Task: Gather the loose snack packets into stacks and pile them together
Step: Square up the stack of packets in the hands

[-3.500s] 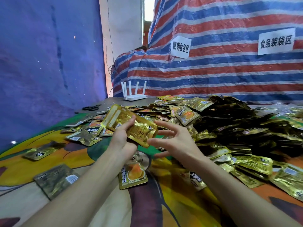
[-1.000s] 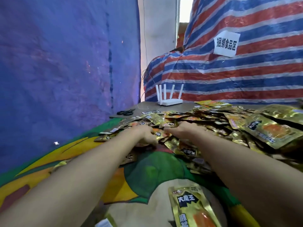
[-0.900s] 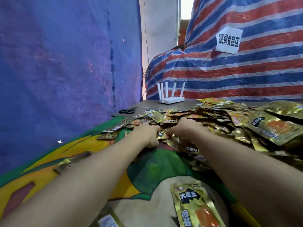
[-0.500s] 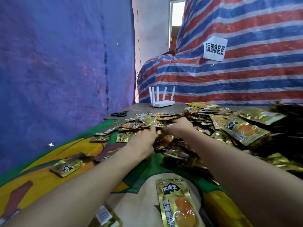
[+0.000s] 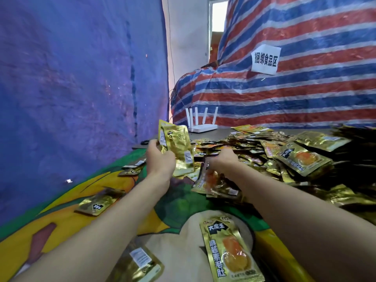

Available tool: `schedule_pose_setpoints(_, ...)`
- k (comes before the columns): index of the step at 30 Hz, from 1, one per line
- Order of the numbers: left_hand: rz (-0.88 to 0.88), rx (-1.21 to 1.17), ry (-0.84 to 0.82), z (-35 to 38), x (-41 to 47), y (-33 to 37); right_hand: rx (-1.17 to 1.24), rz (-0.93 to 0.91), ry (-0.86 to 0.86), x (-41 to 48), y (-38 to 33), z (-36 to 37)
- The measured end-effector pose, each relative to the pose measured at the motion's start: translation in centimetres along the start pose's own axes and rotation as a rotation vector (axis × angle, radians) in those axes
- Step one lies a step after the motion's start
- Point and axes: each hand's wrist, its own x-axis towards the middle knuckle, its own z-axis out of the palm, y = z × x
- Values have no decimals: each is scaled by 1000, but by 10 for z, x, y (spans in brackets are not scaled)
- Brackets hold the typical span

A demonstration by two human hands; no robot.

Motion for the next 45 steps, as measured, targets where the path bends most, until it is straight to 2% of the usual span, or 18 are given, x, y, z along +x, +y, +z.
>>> schedule_pose_setpoints(3,-107,-247,-12,-8,3,6,240,-45,123,-5,0,-4)
schedule_pose_setpoints(6,-220,-394,-49,-17,2,11,569,-161,93,-23,-4,-21)
schedule_pose_setpoints(9,-298,-489,-103,-21,-6,14,767,-223,64,-49,-6,-43)
schedule_pose_setpoints(15,-329,-483,-269,-6,-48,19,953,-74,-70,-93,17,-76)
schedule_pose_setpoints(19,-257,-373,-414,19,-83,17,935,35,69,-118,42,-87)
schedule_pose_setpoints(23,-183,-230,-482,38,-116,10,933,77,248,-135,69,-90)
schedule_pose_setpoints(26,9,-107,-550,50,-137,7,984,53,287,-138,78,-84)
schedule_pose_setpoints(29,242,99,-462,60,-151,9,996,-18,292,-144,73,-72)
schedule_pose_setpoints(31,313,217,-389,63,-156,9,1045,-107,253,-152,70,-60)
schedule_pose_setpoints(34,258,292,-402,62,-153,8,982,-271,148,-162,69,-48)
schedule_pose_setpoints(37,176,278,-523,55,-145,7,731,-409,112,-166,74,-44)
schedule_pose_setpoints(39,119,245,-600,50,-140,8,654,-465,88,-165,79,-46)
schedule_pose_setpoints(41,75,259,-664,45,-131,10,603,-479,98,-162,83,-48)
schedule_pose_setpoints(43,108,326,-694,39,-115,13,567,-441,175,-157,85,-53)
schedule_pose_setpoints(45,189,431,-593,29,-91,14,587,-375,216,-154,88,-57)
